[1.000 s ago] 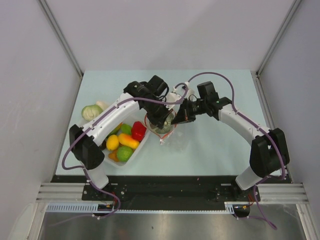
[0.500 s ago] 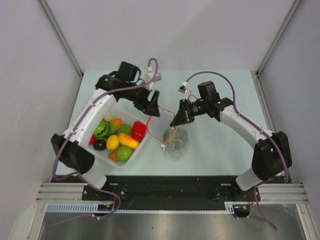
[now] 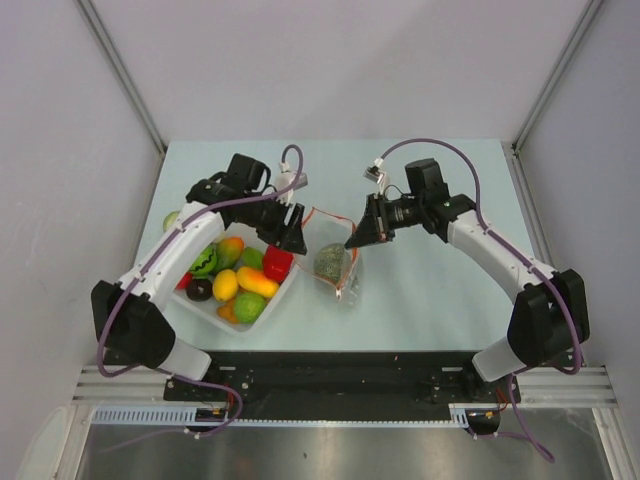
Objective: Place the food in the zip-top bag and seal the zipper
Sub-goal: Adjust the zipper food storage bag at the center of the board, then pick up the fake vegetable from the bin.
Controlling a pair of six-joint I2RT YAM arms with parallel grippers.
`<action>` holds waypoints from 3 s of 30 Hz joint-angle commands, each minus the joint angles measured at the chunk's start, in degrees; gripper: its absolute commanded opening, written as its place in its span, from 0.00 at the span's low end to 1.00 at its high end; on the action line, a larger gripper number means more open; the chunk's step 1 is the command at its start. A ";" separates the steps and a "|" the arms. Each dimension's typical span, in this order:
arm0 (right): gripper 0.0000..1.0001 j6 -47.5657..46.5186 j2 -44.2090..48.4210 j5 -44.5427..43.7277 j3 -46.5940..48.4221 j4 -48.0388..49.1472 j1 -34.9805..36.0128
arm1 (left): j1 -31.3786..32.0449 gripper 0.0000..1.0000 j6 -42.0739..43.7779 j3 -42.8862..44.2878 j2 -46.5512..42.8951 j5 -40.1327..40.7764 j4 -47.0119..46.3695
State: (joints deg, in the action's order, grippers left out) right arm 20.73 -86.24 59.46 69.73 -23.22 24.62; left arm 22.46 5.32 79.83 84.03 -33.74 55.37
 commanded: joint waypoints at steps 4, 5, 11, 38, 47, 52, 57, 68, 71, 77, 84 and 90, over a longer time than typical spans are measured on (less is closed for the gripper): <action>0.00 -4.99 2.91 1.19 2.86 -5.68 -2.29 | 2.59 0.00 0.90 8.22 3.33 -7.65 -0.11; 0.00 -5.78 3.18 0.83 3.39 -8.30 -2.99 | 2.59 0.00 1.61 11.63 3.42 -9.14 1.21; 0.28 -10.80 3.97 -5.31 4.80 -14.74 -4.93 | 4.61 0.00 3.02 11.06 1.93 -11.35 3.51; 0.00 -4.30 6.25 -8.05 -2.75 -8.51 -6.16 | -8.56 1.00 3.90 -0.28 -8.00 7.97 -0.98; 0.00 -3.59 6.43 -8.31 -3.55 -7.28 -6.25 | -28.33 1.00 0.56 -1.19 -11.79 17.12 -5.54; 0.00 -3.51 5.55 -8.31 -2.94 -7.19 -6.16 | -31.95 1.00 4.25 2.52 -8.80 29.57 -5.10; 0.00 -3.42 4.76 -8.31 -2.41 -7.10 -6.16 | -32.04 1.00 5.75 2.96 -4.50 35.84 -4.49; 0.00 -3.77 4.15 -8.31 -1.88 -7.45 -5.99 | -32.04 0.99 4.96 -2.22 0.17 37.18 -10.81; 0.00 -3.94 3.88 -8.22 -1.88 -7.45 -5.90 | -32.04 1.00 4.96 -3.10 1.14 35.33 -11.69; 0.00 -4.29 3.53 -8.22 -1.44 -7.63 -5.90 | -32.13 0.99 3.56 -4.60 2.89 31.02 -10.99; 0.00 -4.91 3.27 -7.96 -1.18 -8.33 -5.90 | -33.44 0.71 2.50 -3.46 0.53 26.89 -9.41; 0.00 -5.00 2.92 -7.69 -1.18 -8.33 -5.90 | -33.53 0.15 3.47 -1.18 -2.03 25.56 -8.01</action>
State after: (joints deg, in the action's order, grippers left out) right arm 16.64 -82.98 51.35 66.35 -31.90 18.63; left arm -10.81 8.64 75.33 86.13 -5.23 46.24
